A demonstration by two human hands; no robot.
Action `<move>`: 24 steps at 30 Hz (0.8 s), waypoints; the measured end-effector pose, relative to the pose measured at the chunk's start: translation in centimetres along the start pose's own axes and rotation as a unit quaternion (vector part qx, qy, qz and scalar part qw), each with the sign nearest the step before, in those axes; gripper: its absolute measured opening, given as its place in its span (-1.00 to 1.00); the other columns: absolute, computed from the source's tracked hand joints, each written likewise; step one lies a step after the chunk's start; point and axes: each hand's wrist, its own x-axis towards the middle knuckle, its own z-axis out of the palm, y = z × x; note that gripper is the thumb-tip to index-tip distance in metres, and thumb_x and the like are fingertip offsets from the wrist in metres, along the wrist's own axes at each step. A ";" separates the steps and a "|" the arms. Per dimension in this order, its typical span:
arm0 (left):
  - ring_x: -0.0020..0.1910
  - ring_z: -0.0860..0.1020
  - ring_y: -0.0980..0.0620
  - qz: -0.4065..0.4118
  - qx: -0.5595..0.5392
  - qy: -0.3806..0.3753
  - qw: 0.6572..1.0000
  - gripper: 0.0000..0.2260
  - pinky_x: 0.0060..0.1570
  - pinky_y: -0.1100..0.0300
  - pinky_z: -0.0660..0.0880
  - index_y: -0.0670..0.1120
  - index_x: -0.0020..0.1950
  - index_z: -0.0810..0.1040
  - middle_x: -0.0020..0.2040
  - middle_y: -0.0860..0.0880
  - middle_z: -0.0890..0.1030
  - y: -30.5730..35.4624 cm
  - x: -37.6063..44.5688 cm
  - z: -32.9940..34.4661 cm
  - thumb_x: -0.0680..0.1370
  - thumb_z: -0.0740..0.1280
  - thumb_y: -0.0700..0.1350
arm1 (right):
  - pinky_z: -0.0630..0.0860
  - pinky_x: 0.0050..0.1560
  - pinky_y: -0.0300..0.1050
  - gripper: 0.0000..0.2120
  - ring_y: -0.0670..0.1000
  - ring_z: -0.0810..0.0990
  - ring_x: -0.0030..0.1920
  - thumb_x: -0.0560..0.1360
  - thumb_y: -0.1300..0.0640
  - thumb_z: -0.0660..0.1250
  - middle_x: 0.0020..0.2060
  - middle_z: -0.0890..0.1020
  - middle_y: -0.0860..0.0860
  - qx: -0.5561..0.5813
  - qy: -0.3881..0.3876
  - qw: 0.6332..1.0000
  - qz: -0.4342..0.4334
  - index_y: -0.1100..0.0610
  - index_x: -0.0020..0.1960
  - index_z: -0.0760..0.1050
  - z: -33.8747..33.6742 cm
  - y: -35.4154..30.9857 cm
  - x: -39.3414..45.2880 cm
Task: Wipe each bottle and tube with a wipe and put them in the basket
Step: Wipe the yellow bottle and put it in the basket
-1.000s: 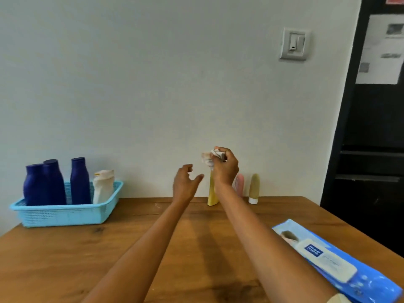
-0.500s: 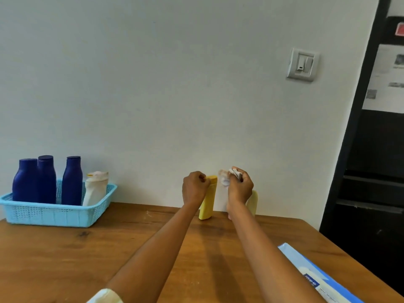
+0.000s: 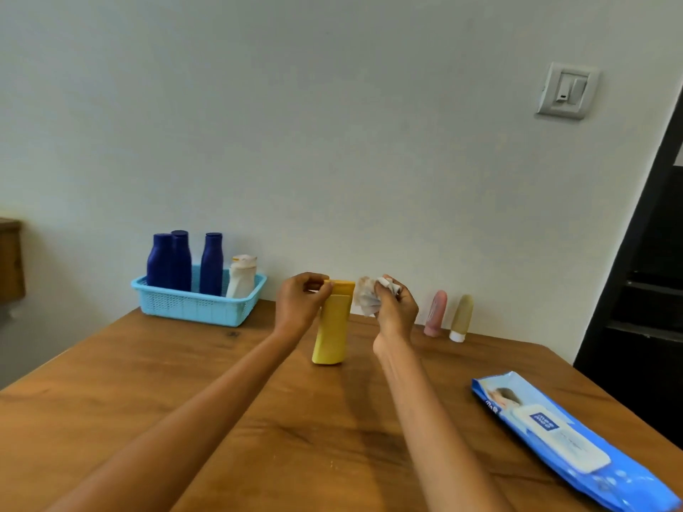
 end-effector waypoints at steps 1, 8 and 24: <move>-0.13 0.59 0.09 -0.004 -0.008 0.001 1.000 -0.81 -0.08 0.16 0.58 -0.17 0.06 0.62 -0.09 -0.08 0.65 0.0 -0.4 -0.9 0.50 0.40 -0.12 | 0.48 -0.21 -0.31 -0.83 -0.08 0.56 -0.10 0.48 0.24 0.36 -0.08 0.60 -0.02 -0.022 -0.018 1.000 0.002 0.13 0.06 0.57 0.2 0.1 -0.7; -0.02 0.59 0.02 -0.022 -0.095 -0.102 0.990 -0.82 -0.06 0.18 0.59 -0.05 0.07 0.52 -0.03 -0.07 0.60 0.4 -2.0 -3.1 0.49 0.40 -0.10 | 0.57 -0.04 -0.07 -0.86 0.00 0.58 -0.06 0.48 0.18 0.38 -0.06 0.61 0.00 -0.056 -0.039 0.997 0.034 0.07 0.04 0.54 1.4 0.5 -4.5; 0.17 0.53 -0.02 -0.050 -0.087 -0.380 0.920 -0.67 0.17 0.13 0.50 -0.01 0.25 0.50 0.16 -0.07 0.58 -0.2 0.6 -5.4 0.49 0.39 -0.12 | 0.59 -0.11 -0.07 -0.96 0.04 0.61 -0.05 0.50 0.16 0.36 -0.10 0.64 0.05 -0.164 -0.128 0.978 -0.017 0.09 -0.06 0.57 1.6 0.7 -4.5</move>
